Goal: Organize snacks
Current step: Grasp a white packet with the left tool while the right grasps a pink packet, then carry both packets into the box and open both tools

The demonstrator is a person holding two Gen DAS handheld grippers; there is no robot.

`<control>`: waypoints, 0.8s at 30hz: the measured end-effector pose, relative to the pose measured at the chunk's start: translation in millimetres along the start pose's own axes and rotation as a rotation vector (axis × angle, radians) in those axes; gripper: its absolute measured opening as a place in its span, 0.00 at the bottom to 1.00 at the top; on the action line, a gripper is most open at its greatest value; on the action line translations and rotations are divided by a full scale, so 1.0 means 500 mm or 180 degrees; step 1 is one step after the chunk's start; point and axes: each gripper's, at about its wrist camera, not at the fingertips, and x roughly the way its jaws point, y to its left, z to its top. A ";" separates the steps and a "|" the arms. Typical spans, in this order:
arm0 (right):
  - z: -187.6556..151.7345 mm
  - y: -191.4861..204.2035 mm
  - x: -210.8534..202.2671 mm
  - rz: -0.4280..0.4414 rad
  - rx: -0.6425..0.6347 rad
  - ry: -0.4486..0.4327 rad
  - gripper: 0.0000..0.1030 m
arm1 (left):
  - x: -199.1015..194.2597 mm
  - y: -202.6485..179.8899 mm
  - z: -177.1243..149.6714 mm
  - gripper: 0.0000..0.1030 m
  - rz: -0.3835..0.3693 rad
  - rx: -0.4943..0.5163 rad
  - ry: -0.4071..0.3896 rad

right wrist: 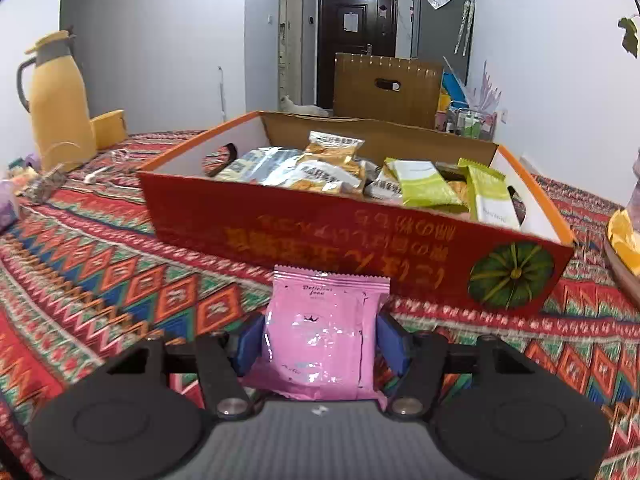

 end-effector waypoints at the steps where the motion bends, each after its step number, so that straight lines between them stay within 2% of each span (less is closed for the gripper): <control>1: -0.007 0.003 -0.011 0.0020 0.0003 0.0001 0.58 | -0.010 0.000 -0.002 0.41 0.0010 -0.0005 -0.0021; 7: -0.102 0.033 -0.171 0.0146 0.0063 -0.0188 0.58 | -0.067 -0.025 -0.025 0.41 -0.0034 0.0006 -0.0070; 11: -0.190 0.048 -0.288 0.0148 0.0222 -0.0196 0.58 | -0.088 -0.074 -0.047 0.41 -0.0184 0.0077 0.0001; 15: -0.258 0.053 -0.388 0.0100 0.0274 -0.0210 0.58 | -0.116 -0.126 -0.061 0.41 -0.0350 0.0216 -0.0029; 18: -0.286 0.046 -0.442 0.0083 0.0303 -0.0296 0.58 | -0.134 -0.155 -0.066 0.41 -0.0398 0.0286 -0.0079; 24: -0.305 0.042 -0.483 0.0124 0.0325 -0.0439 0.58 | -0.171 -0.184 -0.077 0.41 -0.0319 0.0323 -0.0151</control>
